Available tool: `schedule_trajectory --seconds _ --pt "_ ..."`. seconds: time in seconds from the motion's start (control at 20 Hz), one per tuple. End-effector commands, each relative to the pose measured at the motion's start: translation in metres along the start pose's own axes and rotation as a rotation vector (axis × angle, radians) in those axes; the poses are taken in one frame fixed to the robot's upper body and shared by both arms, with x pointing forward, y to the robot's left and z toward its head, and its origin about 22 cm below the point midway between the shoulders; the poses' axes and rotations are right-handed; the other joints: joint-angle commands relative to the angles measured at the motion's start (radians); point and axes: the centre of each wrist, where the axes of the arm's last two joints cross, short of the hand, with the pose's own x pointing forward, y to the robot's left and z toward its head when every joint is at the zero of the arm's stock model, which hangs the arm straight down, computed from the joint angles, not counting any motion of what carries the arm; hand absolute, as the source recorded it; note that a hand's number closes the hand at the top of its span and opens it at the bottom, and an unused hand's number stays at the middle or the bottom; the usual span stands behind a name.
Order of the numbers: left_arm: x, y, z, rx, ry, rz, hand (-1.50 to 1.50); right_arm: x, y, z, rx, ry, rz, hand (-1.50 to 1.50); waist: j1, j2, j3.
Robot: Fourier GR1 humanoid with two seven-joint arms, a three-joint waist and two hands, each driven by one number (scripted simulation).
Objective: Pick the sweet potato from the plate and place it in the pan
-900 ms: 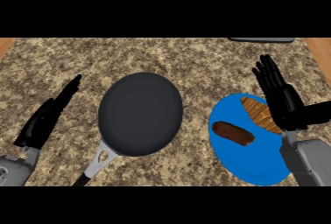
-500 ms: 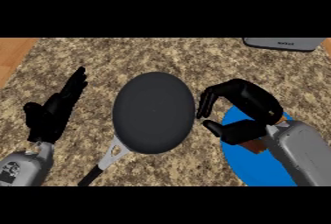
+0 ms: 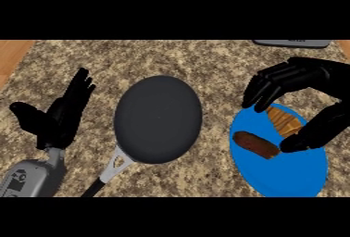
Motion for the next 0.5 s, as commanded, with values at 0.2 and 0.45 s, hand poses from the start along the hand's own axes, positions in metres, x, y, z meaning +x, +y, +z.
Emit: schedule_trajectory --seconds 0.2,0.45 --pt "-0.009 -0.003 -0.001 0.014 0.008 0.039 0.00 0.025 -0.027 -0.014 0.287 -0.152 0.159 -1.50 -0.001 0.001 -0.002" --pt "-0.006 0.004 0.000 0.024 0.019 0.033 0.00 0.028 -0.007 -0.029 0.450 -0.125 0.395 -1.50 -0.017 -0.008 -0.002"
